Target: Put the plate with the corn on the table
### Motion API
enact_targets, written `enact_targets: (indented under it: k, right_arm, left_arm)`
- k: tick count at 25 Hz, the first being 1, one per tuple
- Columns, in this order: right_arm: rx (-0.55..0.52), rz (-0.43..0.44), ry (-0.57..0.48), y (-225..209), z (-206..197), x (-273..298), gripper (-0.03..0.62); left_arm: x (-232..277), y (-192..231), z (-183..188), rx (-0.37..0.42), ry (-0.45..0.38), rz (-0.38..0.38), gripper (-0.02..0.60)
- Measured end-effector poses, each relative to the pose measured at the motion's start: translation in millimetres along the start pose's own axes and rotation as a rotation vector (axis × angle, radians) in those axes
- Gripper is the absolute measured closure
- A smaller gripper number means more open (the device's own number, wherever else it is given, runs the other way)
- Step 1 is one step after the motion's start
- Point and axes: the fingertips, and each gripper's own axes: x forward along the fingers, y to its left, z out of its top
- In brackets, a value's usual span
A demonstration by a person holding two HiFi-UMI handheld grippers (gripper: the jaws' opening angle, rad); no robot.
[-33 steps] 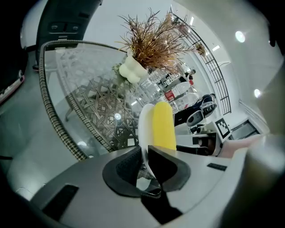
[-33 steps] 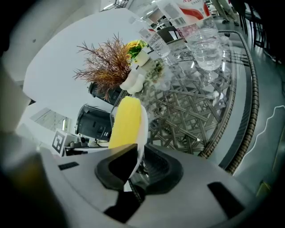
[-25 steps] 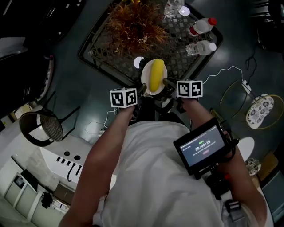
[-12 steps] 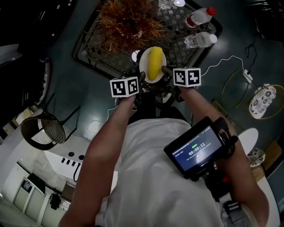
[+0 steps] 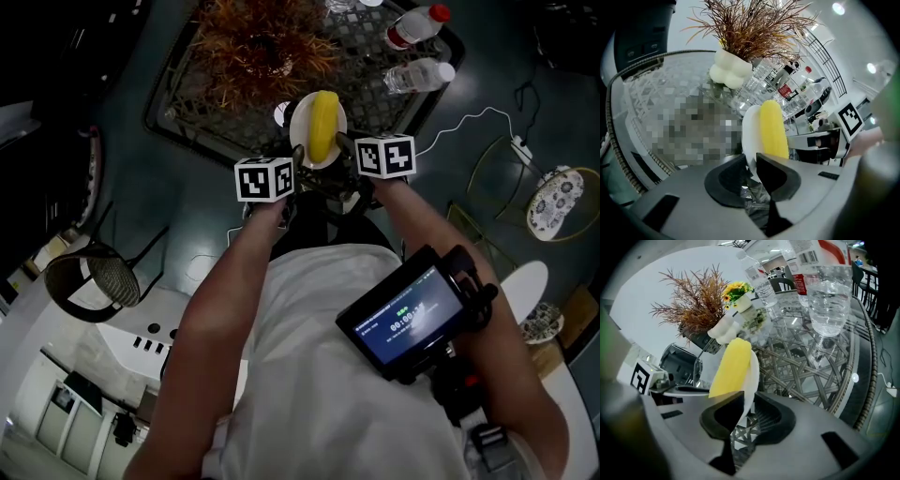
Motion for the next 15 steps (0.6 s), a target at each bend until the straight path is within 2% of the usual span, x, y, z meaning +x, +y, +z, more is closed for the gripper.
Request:
enact_targets:
  k: [7,12,15]
  right_arm:
    - [-0.065,-0.021,0.022,-1.0,0.1,2.2,0.533]
    - [-0.059,-0.012,-0.002,-0.8,2.6,3.2,0.528]
    - [-0.069,-0.037,-0.025,-5.3,3.3,-1.4,0.528]
  left_arm:
    - [0.8,-0.3,1.4,0.006,-0.015,-0.047,0.525]
    - [-4.5,8.5,5.5,-0.002,-0.054,-0.03,0.509]
    - [-13.5,16.5,5.4,-0.02,-0.092,-0.019,0.509]
